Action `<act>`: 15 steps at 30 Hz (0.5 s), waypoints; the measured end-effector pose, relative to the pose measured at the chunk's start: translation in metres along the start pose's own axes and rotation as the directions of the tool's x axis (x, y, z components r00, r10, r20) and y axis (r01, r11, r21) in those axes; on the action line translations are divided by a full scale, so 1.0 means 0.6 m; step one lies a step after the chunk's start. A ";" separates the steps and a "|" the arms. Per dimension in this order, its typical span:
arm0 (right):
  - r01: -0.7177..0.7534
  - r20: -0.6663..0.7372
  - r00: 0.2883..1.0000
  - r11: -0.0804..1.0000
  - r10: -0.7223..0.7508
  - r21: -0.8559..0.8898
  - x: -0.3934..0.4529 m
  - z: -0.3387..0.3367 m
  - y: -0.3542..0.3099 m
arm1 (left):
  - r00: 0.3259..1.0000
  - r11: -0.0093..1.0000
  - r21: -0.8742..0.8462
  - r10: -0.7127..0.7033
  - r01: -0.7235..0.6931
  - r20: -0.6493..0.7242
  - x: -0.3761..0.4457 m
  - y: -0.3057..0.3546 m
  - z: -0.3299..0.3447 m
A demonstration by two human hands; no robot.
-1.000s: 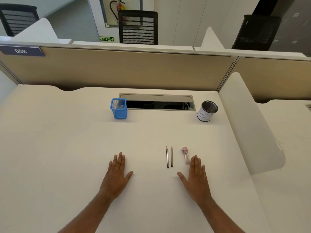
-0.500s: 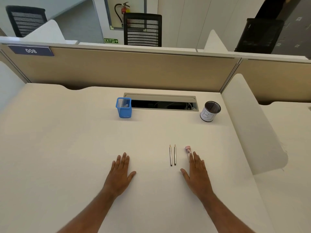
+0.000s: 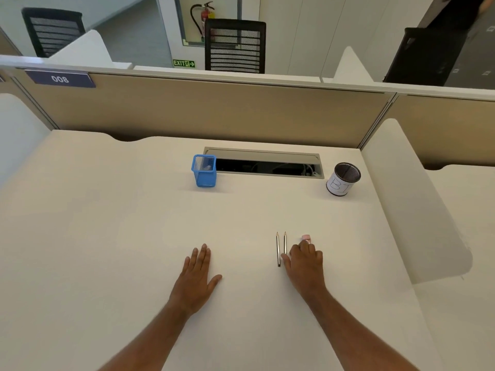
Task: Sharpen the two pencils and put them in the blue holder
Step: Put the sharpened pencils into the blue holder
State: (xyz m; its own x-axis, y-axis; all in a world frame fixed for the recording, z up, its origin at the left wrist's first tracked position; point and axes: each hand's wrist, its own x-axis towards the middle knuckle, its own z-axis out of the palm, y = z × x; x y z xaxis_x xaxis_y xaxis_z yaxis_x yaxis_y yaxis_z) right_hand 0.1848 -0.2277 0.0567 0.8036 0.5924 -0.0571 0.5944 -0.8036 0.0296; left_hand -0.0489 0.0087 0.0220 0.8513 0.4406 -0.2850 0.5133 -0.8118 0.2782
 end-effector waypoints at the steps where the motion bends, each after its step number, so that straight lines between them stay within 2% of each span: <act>1: -0.013 0.021 1.000 1.000 0.013 0.003 0.007 -0.001 -0.005 | 1.000 1.000 -0.007 0.000 0.000 -0.003 -0.001 -0.001 -0.001; 4: -0.083 0.086 0.993 0.996 0.081 0.018 0.022 0.000 -0.012 | 0.999 1.000 -0.010 0.013 -0.013 -0.032 -0.001 -0.004 0.004; 8: -0.079 0.113 0.991 0.997 0.077 0.017 0.037 0.008 -0.013 | 0.998 0.999 0.000 0.036 -0.036 -0.060 -0.001 -0.012 0.013; 11: -0.075 0.084 0.994 0.997 0.076 -0.014 0.047 0.007 -0.013 | 0.996 0.998 0.007 0.056 -0.056 -0.075 -0.002 -0.011 0.012; 13: -0.055 0.016 0.998 0.998 0.056 -0.041 0.053 0.001 -0.013 | 0.995 0.998 0.027 0.061 -0.059 -0.084 -0.005 -0.010 0.012; 15: -0.037 0.004 0.999 0.999 0.037 -0.001 0.068 -0.010 -0.013 | 0.995 0.998 0.043 0.059 -0.056 -0.081 -0.007 -0.010 0.012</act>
State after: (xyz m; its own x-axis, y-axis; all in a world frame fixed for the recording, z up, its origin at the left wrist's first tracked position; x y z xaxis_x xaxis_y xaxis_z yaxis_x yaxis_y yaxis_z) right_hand 0.2131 -0.1967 0.0601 0.8249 0.5621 -0.0595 0.5644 -0.8248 0.0327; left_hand -0.0566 0.0089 0.0147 0.8862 0.4211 -0.1932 0.4597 -0.8508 0.2544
